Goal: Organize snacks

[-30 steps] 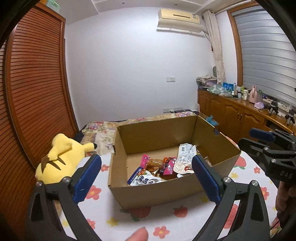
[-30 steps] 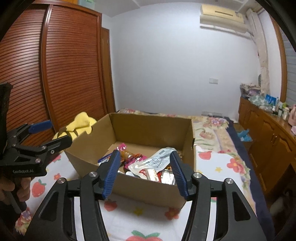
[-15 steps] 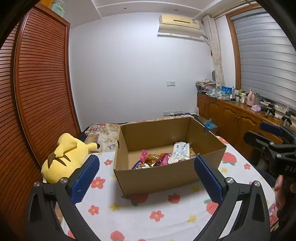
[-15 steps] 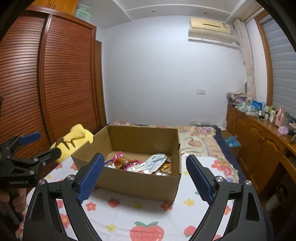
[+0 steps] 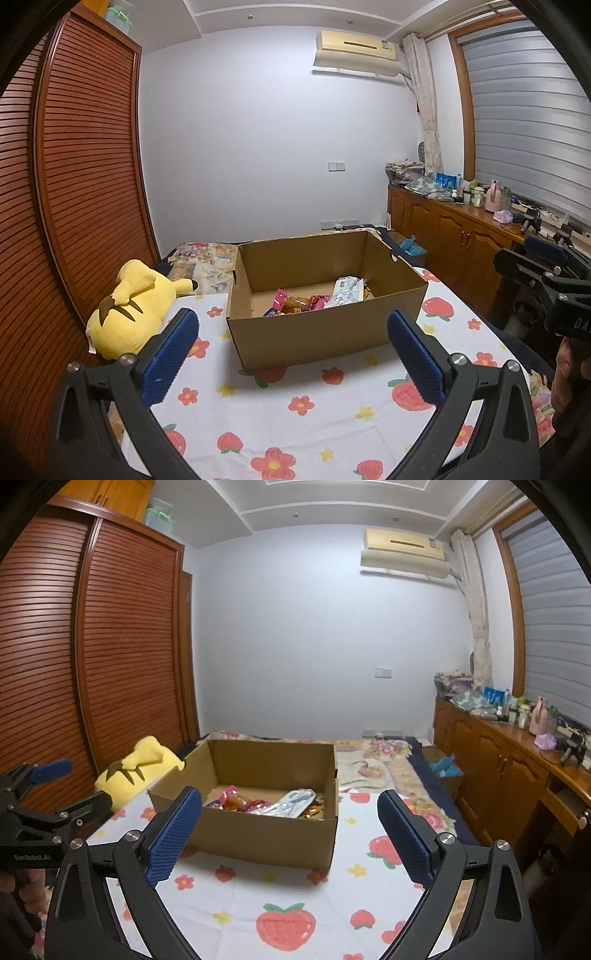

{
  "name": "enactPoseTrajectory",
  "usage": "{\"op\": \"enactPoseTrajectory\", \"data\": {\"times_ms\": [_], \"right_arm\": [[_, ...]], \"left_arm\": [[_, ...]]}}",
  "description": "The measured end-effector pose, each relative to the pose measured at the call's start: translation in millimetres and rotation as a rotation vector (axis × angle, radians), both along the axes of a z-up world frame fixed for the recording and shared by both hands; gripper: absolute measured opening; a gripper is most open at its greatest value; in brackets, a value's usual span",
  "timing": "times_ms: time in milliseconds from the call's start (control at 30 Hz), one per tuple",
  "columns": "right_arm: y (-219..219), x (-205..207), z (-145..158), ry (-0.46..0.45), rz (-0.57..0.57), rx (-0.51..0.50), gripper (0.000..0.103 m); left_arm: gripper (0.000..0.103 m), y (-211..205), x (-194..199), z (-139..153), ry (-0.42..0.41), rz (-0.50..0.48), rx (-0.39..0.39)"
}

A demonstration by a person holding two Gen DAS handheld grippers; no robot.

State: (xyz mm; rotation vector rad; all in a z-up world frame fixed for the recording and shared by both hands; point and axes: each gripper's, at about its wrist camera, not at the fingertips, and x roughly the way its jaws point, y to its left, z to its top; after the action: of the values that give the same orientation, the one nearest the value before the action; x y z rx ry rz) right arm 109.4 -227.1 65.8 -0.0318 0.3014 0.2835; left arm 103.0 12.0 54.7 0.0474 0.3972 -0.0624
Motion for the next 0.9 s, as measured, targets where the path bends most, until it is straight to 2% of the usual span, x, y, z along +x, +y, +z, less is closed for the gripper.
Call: {"op": "enactPoseTrajectory", "data": {"times_ms": [367, 900], "right_arm": [[-4.5, -17.4, -6.9, 0.000, -0.004, 0.004, 0.098], [-6.6, -25.1, -14.9, 0.016, -0.013, 0.010, 0.098]], "left_arm": [[0.103, 1.9, -20.0, -12.9, 0.026, 0.007, 0.003], [0.103, 4.4, -21.9, -16.2, 0.035, 0.009, -0.008]]}}
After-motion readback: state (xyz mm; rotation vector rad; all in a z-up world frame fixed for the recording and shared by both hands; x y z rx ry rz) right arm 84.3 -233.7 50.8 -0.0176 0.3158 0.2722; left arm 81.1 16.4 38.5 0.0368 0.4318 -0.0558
